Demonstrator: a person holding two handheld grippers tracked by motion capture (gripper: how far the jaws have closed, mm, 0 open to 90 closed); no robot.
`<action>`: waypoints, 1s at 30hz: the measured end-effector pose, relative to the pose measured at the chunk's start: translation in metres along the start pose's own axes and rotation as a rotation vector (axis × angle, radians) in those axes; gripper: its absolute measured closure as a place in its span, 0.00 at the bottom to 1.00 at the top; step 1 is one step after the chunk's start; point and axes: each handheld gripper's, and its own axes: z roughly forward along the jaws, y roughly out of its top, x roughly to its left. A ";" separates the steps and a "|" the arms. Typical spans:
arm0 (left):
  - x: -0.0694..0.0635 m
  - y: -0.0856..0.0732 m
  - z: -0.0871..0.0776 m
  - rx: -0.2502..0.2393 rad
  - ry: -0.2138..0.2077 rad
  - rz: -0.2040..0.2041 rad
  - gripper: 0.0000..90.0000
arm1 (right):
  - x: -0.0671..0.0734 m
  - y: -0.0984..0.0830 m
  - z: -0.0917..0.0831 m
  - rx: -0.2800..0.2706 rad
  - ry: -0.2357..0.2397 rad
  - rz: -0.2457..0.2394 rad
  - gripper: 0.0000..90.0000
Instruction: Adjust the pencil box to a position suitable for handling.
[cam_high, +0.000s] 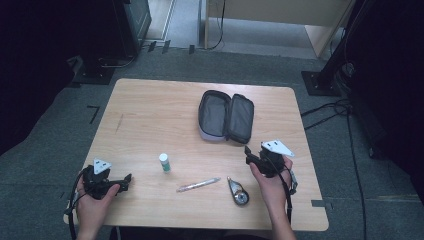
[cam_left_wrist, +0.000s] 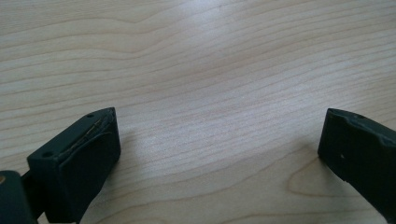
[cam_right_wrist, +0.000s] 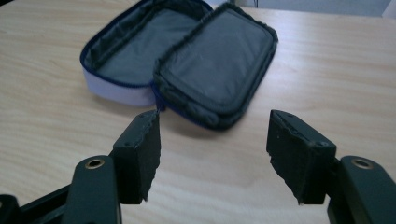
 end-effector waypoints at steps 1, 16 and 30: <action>0.000 0.000 0.000 0.000 0.000 0.001 0.00 | 0.002 0.004 0.004 0.000 0.000 -0.001 0.40; 0.000 0.000 0.000 0.000 0.000 0.000 0.00 | 0.027 0.049 0.071 0.104 -0.007 0.021 0.33; 0.000 0.000 0.000 -0.001 0.000 0.000 0.00 | 0.039 0.057 0.132 0.225 -0.133 -0.004 0.27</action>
